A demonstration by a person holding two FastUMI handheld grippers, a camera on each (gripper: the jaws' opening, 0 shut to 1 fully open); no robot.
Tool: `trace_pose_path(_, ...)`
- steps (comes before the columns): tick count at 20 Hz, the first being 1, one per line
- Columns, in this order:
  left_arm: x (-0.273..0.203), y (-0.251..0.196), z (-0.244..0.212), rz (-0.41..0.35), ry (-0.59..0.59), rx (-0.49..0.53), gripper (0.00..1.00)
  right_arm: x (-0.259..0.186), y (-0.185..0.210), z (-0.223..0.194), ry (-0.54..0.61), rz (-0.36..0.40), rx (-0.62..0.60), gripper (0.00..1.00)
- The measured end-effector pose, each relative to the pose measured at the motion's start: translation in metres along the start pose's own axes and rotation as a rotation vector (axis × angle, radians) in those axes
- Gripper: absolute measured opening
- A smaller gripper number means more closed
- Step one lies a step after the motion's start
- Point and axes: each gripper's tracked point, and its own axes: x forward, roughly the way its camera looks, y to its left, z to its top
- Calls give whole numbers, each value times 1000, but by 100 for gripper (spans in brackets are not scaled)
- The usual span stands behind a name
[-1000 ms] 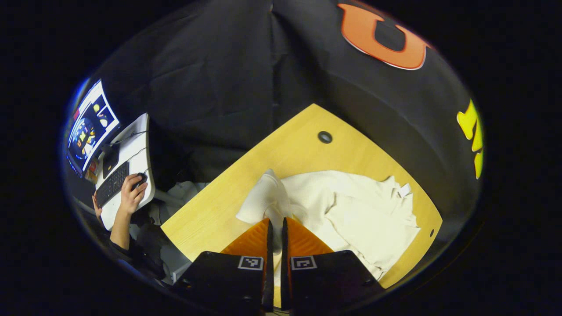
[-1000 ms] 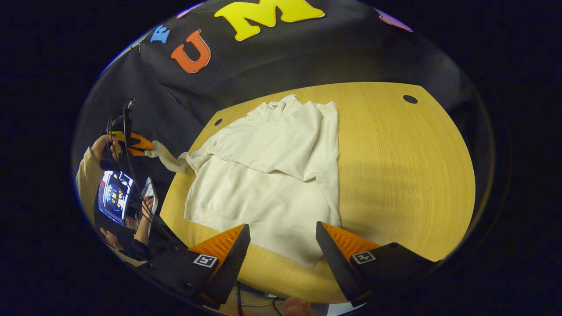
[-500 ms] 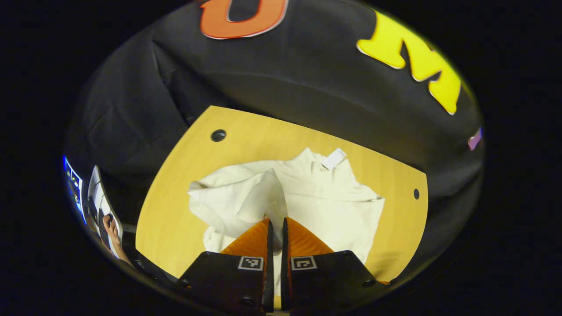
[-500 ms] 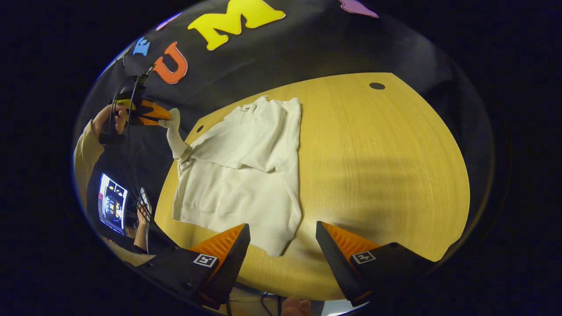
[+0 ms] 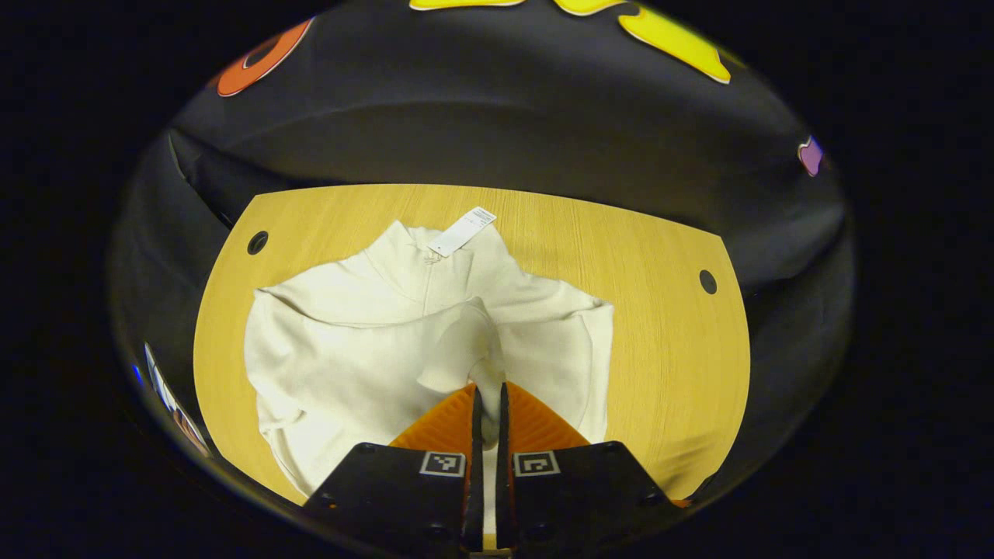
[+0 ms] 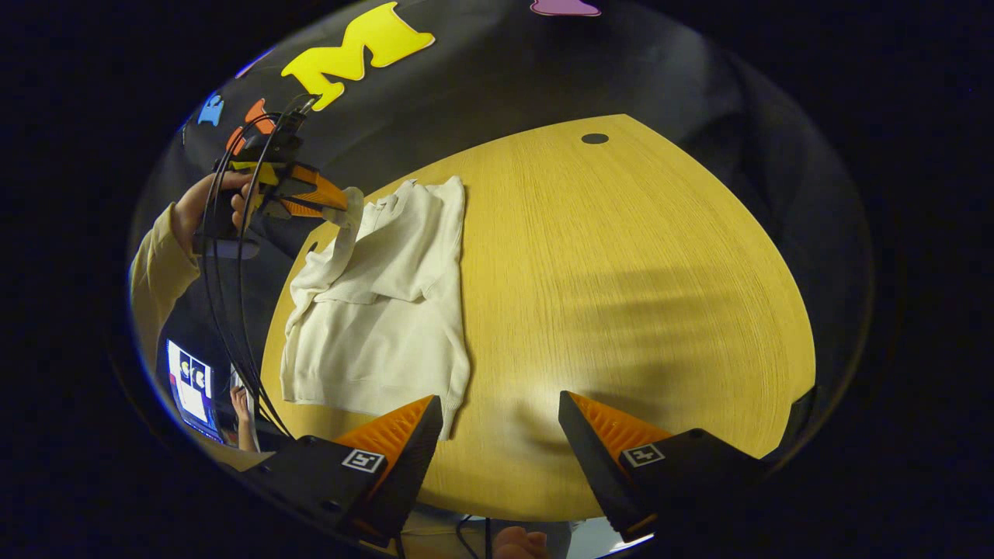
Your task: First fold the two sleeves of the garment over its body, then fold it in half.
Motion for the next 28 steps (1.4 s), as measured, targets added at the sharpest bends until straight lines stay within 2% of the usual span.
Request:
trace_pose_path(1,4,-6,4,1,-20,-3,8,-3,-3,-3,2,-7,4,89)
trace_pose_path(2,8,-13,6,-2,-30,-7,8,-3,-4,-5,5,-15,6,94)
trace_pose_path(5,17,-30,0,-25,3,-49,9,1,-3,-13,14,-37,-11,94)
trace_pose_path(6,17,-36,-2,-40,16,-67,10,0,-1,-15,16,-38,-17,89)
trace_pose_path(7,17,-43,-2,-60,20,-86,11,1,2,-16,19,-36,-22,95)
trace_pose_path(8,14,-51,-1,-80,21,-105,12,1,5,-19,23,-37,-27,89)
trace_pose_path(9,10,-60,1,-113,20,-122,13,1,7,-19,24,-36,-30,95)
trace_pose_path(11,-2,-89,6,-211,10,-146,18,3,10,-21,25,-38,-36,95)
trace_pose_path(13,-15,-117,8,-288,12,-151,32,3,14,-20,25,-39,-40,95)
trace_pose_path(14,-22,-128,8,-305,19,-149,49,3,16,-19,23,-41,-43,89)
trace_pose_path(15,-33,-139,9,-313,20,-147,52,3,18,-18,20,-41,-51,95)
trace_pose_path(16,-42,-147,11,-320,13,-149,53,2,19,-18,18,-43,-56,95)
trace_pose_path(17,-49,-150,4,-330,5,-148,70,2,21,-17,15,-42,-59,95)
trace_pose_path(18,-29,-131,12,-333,-9,-145,60,2,23,-17,14,-40,-62,95)
trace_pose_path(20,-50,-134,10,-313,-37,-121,70,3,28,-17,13,-38,-68,95)
trace_pose_path(21,-57,-130,10,-303,-56,-108,79,3,31,-19,17,-35,-73,94)
trace_pose_path(24,-65,-102,5,-250,-108,-77,85,6,41,-20,20,-26,-91,95)
trace_pose_path(26,-69,-71,-1,-189,-144,-69,98,8,49,-22,24,-19,-109,95)
trace_pose_path(28,-71,-45,-17,-165,-142,-87,99,13,59,-25,36,-9,-135,95)
